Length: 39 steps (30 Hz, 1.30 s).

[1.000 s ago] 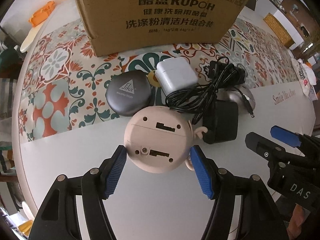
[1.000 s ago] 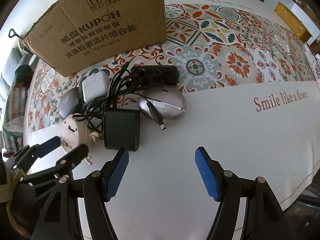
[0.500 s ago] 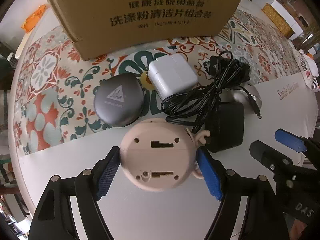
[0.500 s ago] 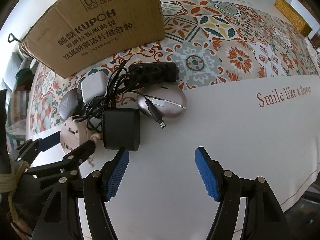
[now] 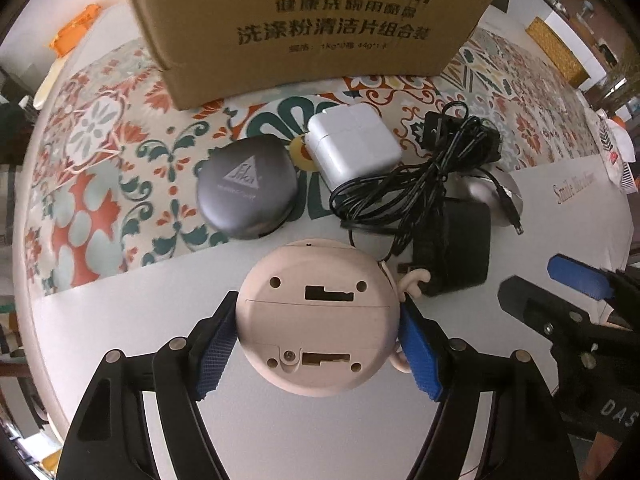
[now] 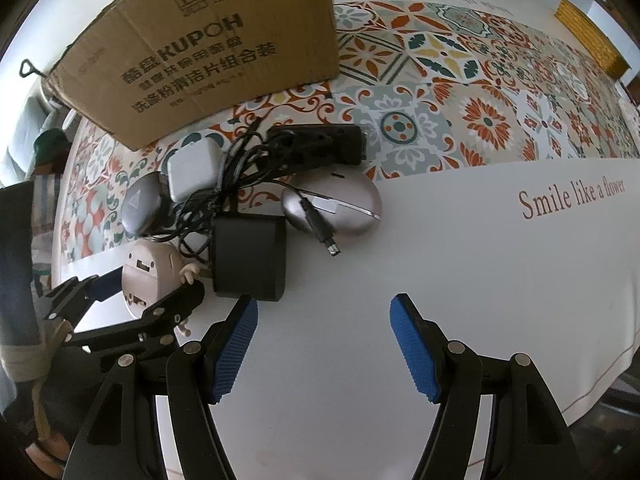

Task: Organize rigid objects
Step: 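Grasp the pink round device with the left tool while the right tool grasps the black charger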

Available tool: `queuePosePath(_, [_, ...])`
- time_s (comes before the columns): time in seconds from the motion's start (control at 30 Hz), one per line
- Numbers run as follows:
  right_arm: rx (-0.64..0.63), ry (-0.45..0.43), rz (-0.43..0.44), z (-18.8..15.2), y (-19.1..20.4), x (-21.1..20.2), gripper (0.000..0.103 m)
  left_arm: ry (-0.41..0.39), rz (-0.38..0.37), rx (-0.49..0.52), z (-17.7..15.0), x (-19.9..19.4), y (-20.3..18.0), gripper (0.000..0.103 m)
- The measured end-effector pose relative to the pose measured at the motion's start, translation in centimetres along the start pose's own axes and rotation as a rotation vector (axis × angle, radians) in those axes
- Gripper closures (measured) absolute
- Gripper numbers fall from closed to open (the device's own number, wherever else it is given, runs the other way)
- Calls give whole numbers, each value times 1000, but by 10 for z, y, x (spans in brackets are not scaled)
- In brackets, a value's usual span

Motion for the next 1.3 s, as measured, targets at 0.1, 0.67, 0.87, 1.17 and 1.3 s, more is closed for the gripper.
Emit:
queuePosePath(0.1, [-23,-4,8,0,8,-2,34,-22,6,-28,-6,-11,7,28])
queuePosePath(0.67, [-75,-2,90,23,37,19,39,-96,53,-109,-8,-30,40,28])
queuePosePath(0.87, [-77,13,81,32,40,32,45,-96,61,-115,1,-24,37,28])
queuePosePath(1.17, [-80,24,99,37,45,46,57,-112,72,-128,1,-27,38,28])
queuePosePath(1.3, [-72,13,113,31,41,39,57,-129,68,-140,-4,-36,37,28])
Point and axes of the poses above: each gripper's, at about its wrist camera, not at the fingertips, and x roughly the way its jaws point, y to its left, z to its top, the point moved 3 cm from there along x, roughly the way its jaws point, and after that the axes turned 4 degrees about y, right-handed, at the moved point
